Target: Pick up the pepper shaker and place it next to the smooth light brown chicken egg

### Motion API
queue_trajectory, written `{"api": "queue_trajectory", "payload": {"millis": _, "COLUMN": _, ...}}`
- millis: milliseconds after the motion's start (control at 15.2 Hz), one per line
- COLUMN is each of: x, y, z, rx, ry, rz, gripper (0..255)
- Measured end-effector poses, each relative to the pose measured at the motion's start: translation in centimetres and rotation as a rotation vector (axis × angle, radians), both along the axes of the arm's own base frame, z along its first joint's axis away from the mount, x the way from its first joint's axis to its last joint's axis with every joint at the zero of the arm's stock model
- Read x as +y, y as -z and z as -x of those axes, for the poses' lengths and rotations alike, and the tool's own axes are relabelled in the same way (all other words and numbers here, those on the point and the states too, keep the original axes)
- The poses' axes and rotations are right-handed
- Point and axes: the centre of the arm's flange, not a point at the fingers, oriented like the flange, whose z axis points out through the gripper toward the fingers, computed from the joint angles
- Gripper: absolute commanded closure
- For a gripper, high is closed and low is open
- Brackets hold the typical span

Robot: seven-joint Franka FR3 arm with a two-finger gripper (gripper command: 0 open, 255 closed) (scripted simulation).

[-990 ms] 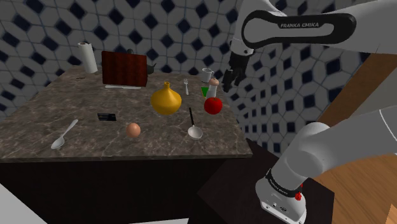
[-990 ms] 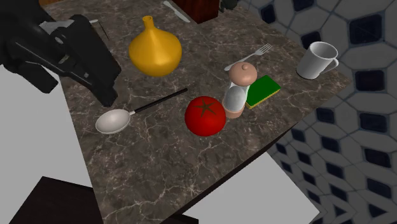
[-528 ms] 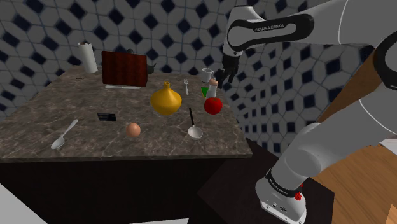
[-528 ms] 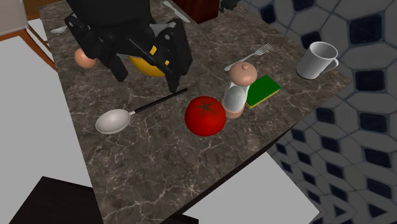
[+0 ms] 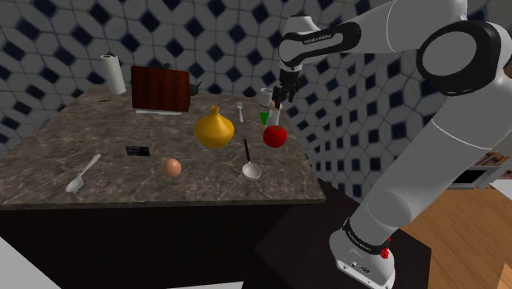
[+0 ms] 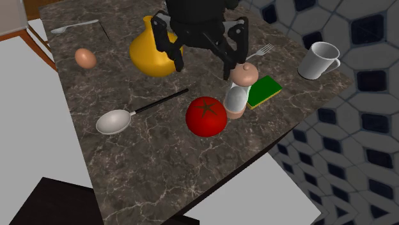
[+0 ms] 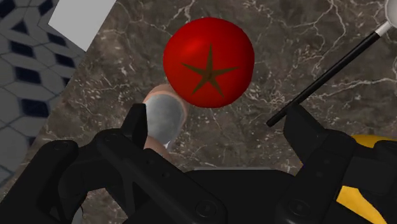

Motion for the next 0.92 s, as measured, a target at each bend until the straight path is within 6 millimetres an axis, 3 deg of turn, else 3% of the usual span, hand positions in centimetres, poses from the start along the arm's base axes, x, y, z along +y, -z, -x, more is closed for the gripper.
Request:
{"api": "queue_trajectory", "payload": {"millis": 462, "x": -5.8, "y": 2.8, "z": -6.1, "rx": -0.003, "ry": 0.033, "rz": 0.034, "gripper": 0}}
{"api": "queue_trajectory", "payload": {"millis": 924, "x": -7.3, "y": 5.8, "z": -6.9, "rx": -0.003, "ry": 0.038, "rz": 0.041, "gripper": 0}}
